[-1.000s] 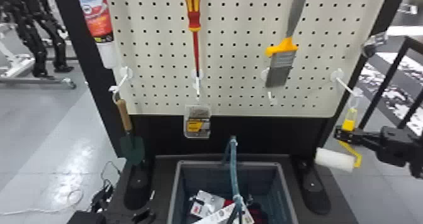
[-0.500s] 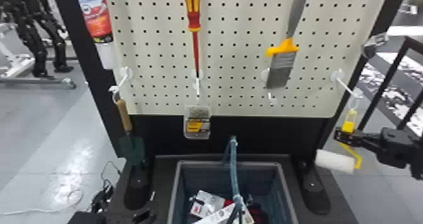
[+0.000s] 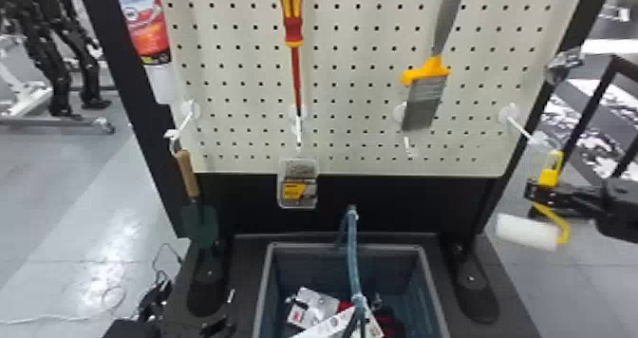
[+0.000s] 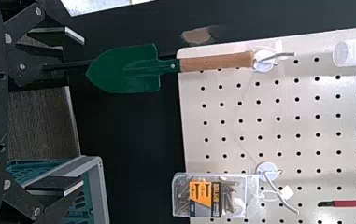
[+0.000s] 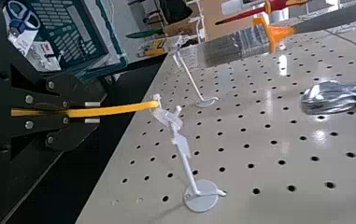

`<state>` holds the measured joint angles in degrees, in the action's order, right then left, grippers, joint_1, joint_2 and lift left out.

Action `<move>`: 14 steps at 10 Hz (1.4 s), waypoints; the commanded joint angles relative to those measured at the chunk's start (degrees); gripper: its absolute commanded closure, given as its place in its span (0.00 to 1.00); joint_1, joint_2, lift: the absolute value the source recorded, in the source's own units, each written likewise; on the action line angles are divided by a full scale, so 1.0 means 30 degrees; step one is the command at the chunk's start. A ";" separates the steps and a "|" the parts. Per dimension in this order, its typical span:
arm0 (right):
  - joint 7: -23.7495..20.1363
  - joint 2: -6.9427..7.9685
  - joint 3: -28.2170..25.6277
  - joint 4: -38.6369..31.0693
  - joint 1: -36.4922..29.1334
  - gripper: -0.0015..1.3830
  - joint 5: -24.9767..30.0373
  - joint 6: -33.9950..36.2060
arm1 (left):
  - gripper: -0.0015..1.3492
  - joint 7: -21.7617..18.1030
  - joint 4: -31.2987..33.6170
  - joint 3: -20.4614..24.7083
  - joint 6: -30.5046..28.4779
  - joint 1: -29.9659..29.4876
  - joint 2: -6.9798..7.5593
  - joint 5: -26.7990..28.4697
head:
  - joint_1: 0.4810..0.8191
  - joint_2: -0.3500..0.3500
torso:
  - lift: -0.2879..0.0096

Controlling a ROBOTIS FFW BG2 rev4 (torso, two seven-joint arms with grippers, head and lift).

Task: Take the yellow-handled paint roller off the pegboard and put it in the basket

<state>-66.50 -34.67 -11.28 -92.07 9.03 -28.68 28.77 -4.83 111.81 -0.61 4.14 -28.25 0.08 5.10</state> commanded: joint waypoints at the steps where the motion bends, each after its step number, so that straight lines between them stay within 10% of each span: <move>1: 0.0078 -0.0132 -0.1046 -0.1068 -0.0520 0.92 0.0038 0.0400 | 0.17 -0.0001 0.0024 -0.0030 -0.0003 -0.0019 0.0003 0.0029 | 0.20 0.50 | 0.63; 5: 0.0957 0.0747 -0.2891 -0.4466 -0.3186 0.92 -0.0343 0.2890 | 0.17 -0.0001 0.0024 -0.0089 -0.0091 0.0011 0.0032 0.0059 | 0.20 0.50 | 0.63; 14: 0.0751 0.3062 0.3701 -0.2181 -0.1604 0.92 -0.1105 0.2275 | 0.18 -0.0001 -0.0416 -0.0206 0.0084 0.0450 0.0208 -0.0293 | 0.20 0.50 | 0.63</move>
<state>-64.18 -25.73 -1.75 -99.37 3.43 -31.62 35.92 -4.83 110.70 -1.17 4.24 -27.07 0.66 4.27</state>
